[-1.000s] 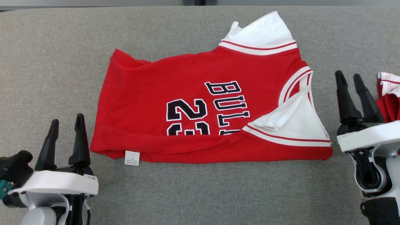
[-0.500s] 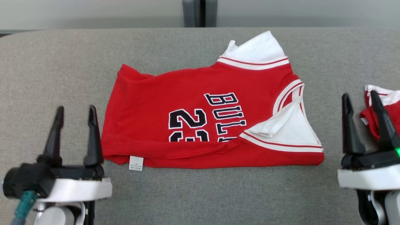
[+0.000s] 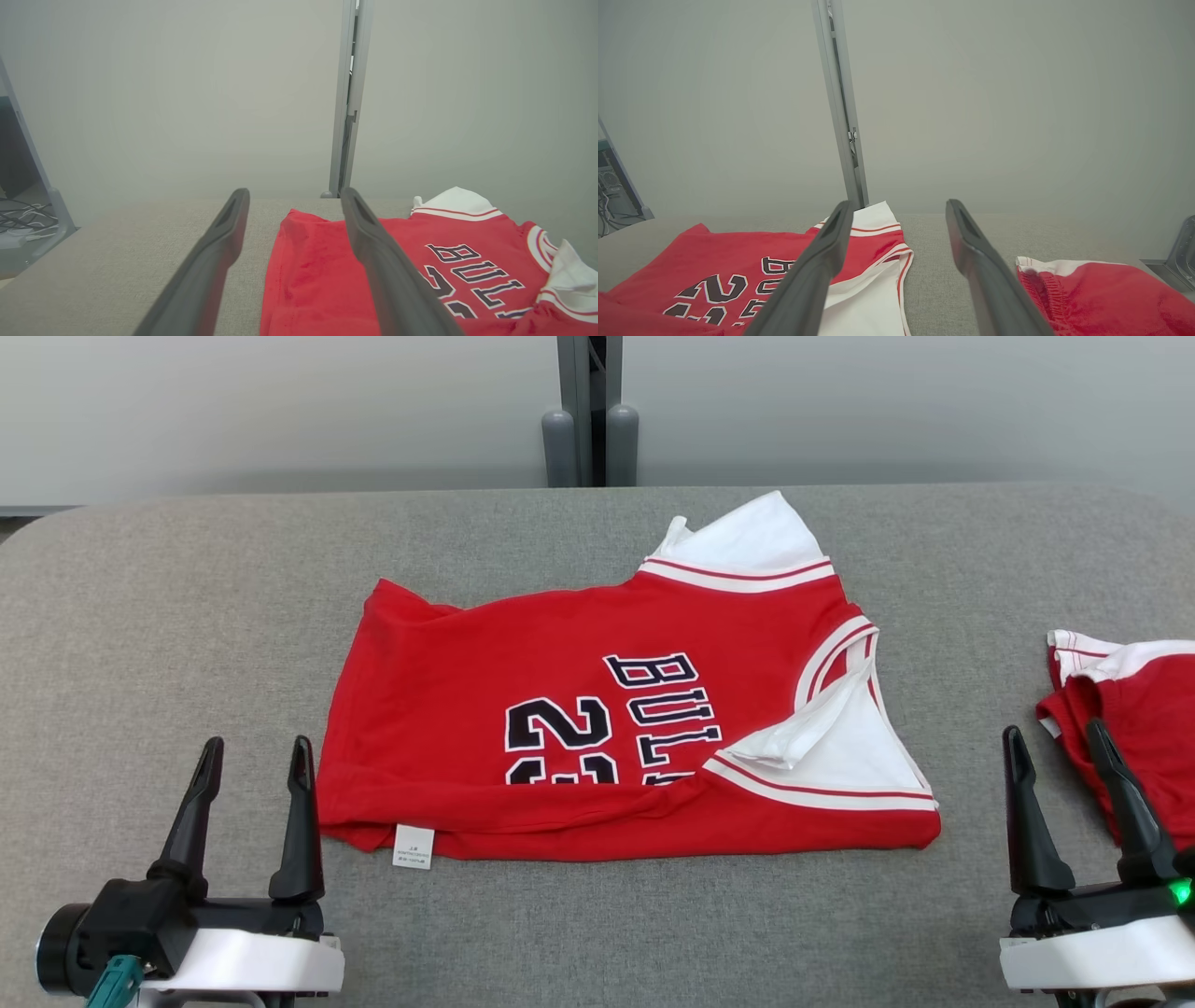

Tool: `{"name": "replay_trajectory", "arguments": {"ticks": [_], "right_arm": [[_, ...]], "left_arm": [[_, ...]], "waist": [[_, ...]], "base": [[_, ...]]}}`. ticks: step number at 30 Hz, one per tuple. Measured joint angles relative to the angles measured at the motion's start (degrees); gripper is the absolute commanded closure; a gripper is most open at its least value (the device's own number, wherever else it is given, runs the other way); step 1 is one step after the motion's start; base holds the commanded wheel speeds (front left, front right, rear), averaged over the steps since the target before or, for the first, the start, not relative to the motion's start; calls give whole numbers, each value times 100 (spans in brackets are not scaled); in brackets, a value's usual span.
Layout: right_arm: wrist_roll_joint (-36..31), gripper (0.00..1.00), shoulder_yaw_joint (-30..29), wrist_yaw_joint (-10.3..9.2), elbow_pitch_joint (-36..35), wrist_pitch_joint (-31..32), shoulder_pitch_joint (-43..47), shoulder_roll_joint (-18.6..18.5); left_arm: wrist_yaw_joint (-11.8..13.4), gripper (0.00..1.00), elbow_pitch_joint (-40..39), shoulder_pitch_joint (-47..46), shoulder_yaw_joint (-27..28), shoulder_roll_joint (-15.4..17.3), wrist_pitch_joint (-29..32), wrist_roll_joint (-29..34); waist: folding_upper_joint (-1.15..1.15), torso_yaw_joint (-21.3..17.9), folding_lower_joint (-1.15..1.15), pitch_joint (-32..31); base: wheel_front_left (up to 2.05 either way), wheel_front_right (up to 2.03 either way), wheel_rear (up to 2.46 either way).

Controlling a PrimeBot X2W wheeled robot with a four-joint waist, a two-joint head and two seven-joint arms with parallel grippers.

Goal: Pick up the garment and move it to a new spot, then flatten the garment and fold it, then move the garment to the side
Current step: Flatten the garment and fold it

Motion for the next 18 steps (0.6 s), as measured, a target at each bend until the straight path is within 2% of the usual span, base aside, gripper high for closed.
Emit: {"name": "replay_trajectory", "arguments": {"ticks": [9, 18], "right_arm": [[3, 0, -81, 0, 20, 89, 53, 99], [41, 0, -58, 0, 118, 92, 21, 127]], "left_arm": [[-423, 0, 256, -6, 176, -25, 0, 76], [-647, 0, 413, -61, 157, -42, 0, 145]], "waist": [[0, 8, 0, -116], [0, 47, 0, -32]], "base": [[0, 0, 0], [0, 0, 0]]}}
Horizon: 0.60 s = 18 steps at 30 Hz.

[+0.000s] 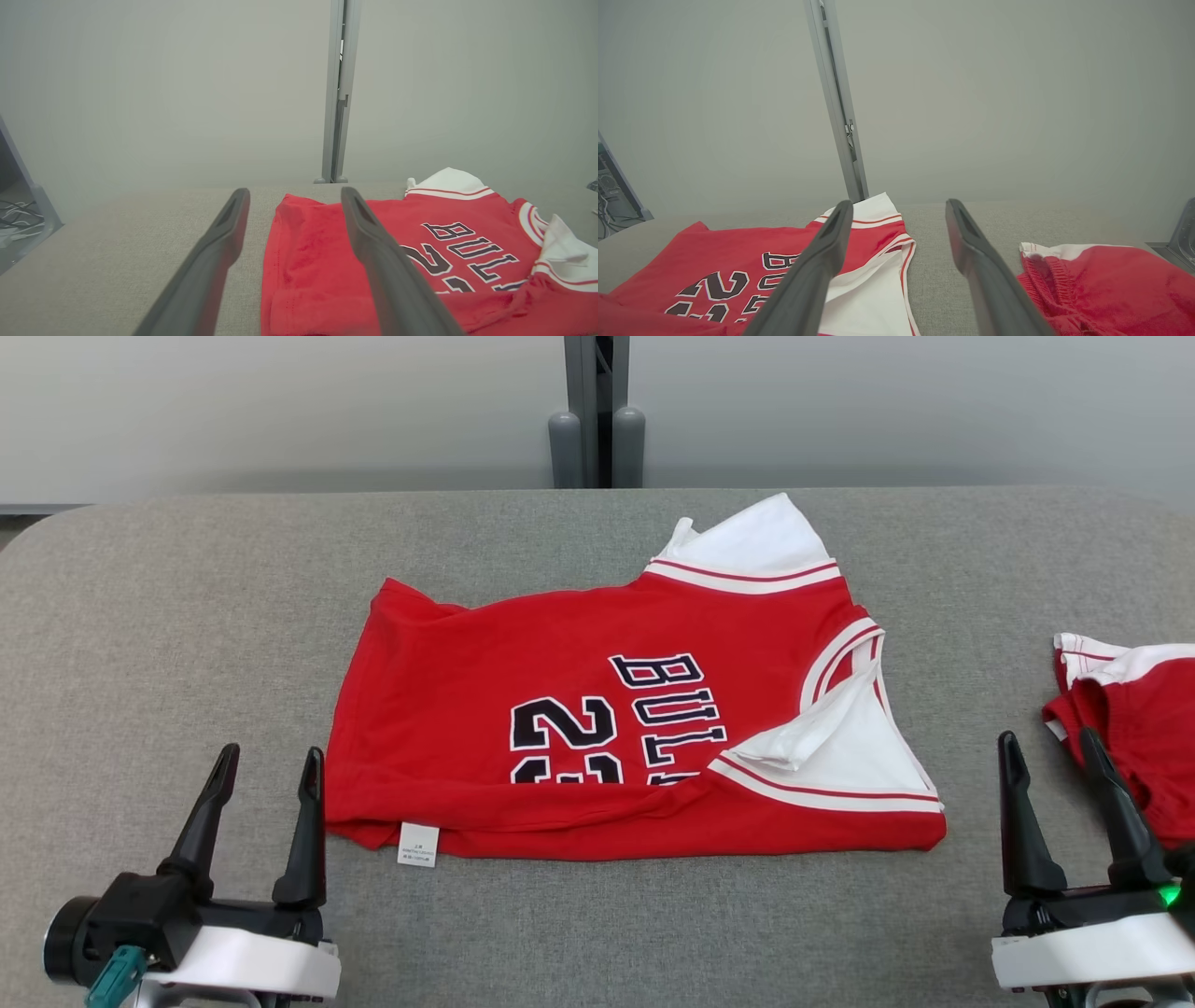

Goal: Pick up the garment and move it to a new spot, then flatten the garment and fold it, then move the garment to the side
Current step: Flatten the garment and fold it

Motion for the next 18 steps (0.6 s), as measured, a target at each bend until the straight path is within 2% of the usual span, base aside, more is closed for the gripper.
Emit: {"name": "replay_trajectory", "arguments": {"ticks": [9, 18], "right_arm": [[126, 0, 125, 0, 302, 178, -194, -42], [308, 0, 310, 0, 1384, 288, -524, -234]], "left_arm": [[-207, 0, 337, -153, -101, 82, 165, -73], [-554, 0, 1103, -162, -319, 140, 430, -299]], "waist": [[0, 41, 0, 175], [0, 47, 0, 514]], "base": [[0, 0, 0], [0, 0, 0]]}}
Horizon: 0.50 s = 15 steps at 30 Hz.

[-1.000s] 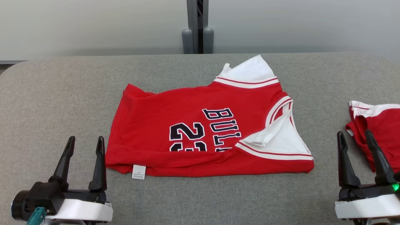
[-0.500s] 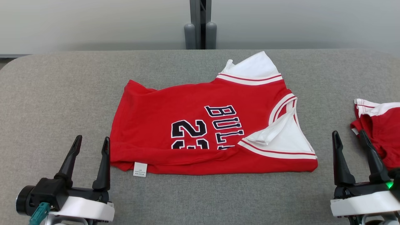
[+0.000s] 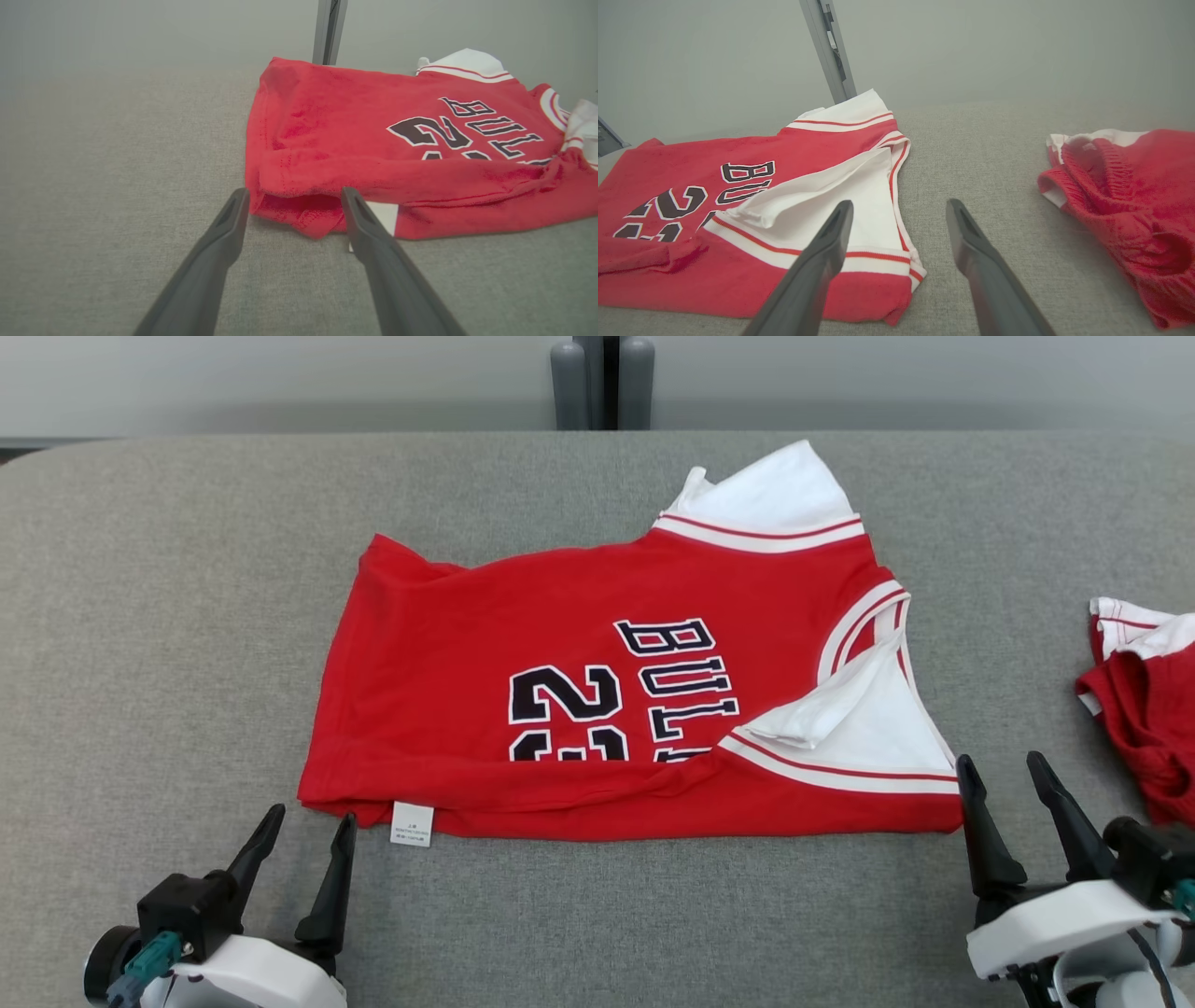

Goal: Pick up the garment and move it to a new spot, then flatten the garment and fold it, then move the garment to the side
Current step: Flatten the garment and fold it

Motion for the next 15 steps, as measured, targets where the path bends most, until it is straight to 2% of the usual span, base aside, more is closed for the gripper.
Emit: {"name": "replay_trajectory", "arguments": {"ticks": [5, 13, 14, 15], "right_arm": [[167, 0, 254, 0, 710, 7, -544, -96], [367, 0, 587, 0, 1310, 109, -860, -102], [690, 0, 762, 2, 1483, 118, -998, -119], [716, 32, 804, 2, 1519, 123, -1018, -136]], "left_arm": [[-163, 0, 635, -405, 7, -23, 42, -236], [-346, 0, 1185, -831, -23, -59, 58, -543], [-430, 47, 1444, -996, -53, -34, 185, -870], [-436, 69, 1478, -1019, -52, -21, 211, -948]], "waist": [[0, -27, 0, 337], [0, -32, 0, 525], [0, -96, 0, 571], [0, -109, 0, 575]], "base": [[0, 0, 0], [0, 0, 0], [0, 0, 0], [0, 0, 0]]}}
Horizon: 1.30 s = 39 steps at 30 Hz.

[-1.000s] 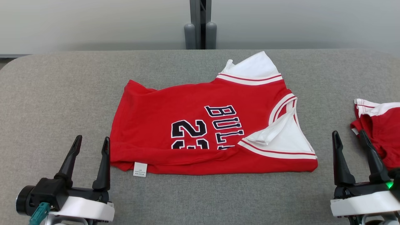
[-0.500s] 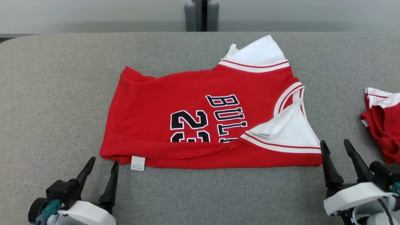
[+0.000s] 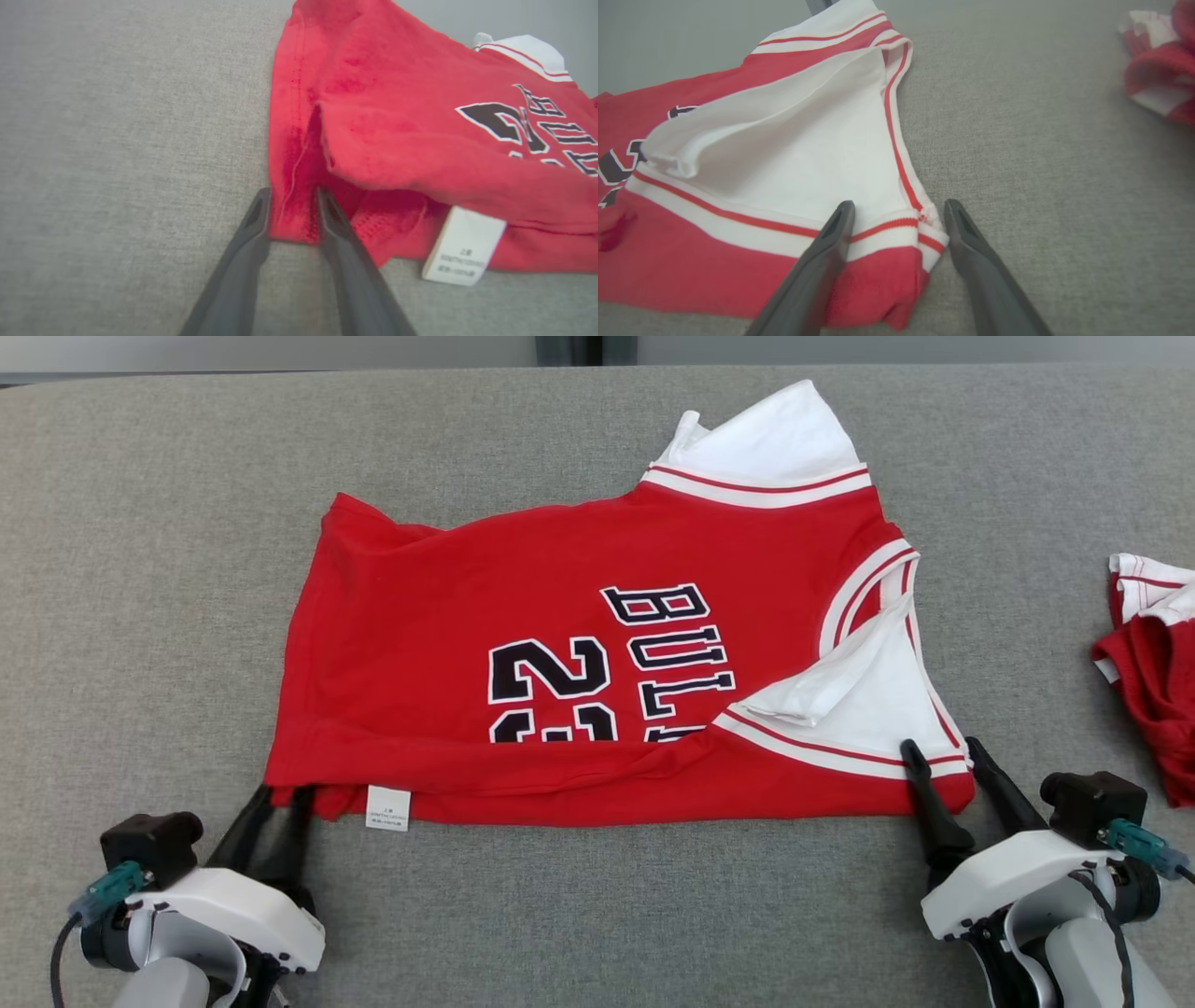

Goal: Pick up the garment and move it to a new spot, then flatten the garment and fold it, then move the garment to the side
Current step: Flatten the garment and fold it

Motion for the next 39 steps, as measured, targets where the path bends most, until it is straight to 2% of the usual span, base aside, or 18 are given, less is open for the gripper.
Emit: {"name": "replay_trajectory", "arguments": {"ticks": [1, 2, 8, 16, 21, 29, 32, 33, 34, 35, 36, 39], "right_arm": [[59, 79, 36, 0, 22, 0, -21, -13], [149, 100, 75, -1, 44, 1, -43, -13], [603, 100, 174, 3, -81, 35, -80, -99], [1017, 100, -7, 1, -932, 341, 475, -339], [1011, 100, -332, 1, -1536, 698, 1132, -331], [876, 100, -882, 1, -2451, 1319, 2130, 36], [850, 100, -946, 1, -2570, 1436, 2227, 114], [849, 91, -962, 1, -2562, 1455, 2226, 145], [854, 53, -988, 1, -2550, 1437, 2221, 170], [866, 0, -1013, 1, -2522, 1393, 2198, 191], [850, 0, -1034, 1, -2486, 1372, 2151, 194], [781, 0, -1191, 0, -2449, 1163, 2046, 213]], "left_arm": [[-12, 100, 29, -37, -5, 4, 35, -116], [-16, 100, 60, -69, -36, 18, 66, -163], [-51, 100, -35, -48, -174, 101, 185, -449], [-56, 100, -1180, 692, -291, 397, 775, -876], [144, 100, -1971, 1227, -133, 581, 1109, -1138], [477, 100, -2880, 1948, 23, 836, 1700, -1459], [539, 100, -2982, 2070, 51, 842, 1755, -1535], [542, 100, -2986, 2062, 43, 829, 1755, -1536], [568, 89, -2967, 2058, 46, 794, 1728, -1536], [590, 29, -2930, 2041, 58, 725, 1635, -1538], [593, 0, -2872, 2015, 51, 670, 1595, -1532], [721, 0, -2730, 1895, 110, 559, 1284, -1415]], "waist": [[0, -12, 0, 6], [0, -23, 0, 9], [0, -42, 0, -34], [0, 66, 0, -176], [0, 169, 0, -249], [0, 218, 0, -365], [0, 200, 0, -368], [0, 196, 0, -368], [0, 194, 0, -366], [0, 194, 0, -366], [0, 193, 0, -369], [0, 191, 0, -387]], "base": [[0, 0, 0], [0, 0, 0], [0, 0, 0], [0, 0, 0], [0, 0, 0], [0, 0, 0], [0, 0, 0], [0, 0, 0], [0, 0, 0], [0, 0, 0], [0, 0, 0], [0, 0, 0]]}}
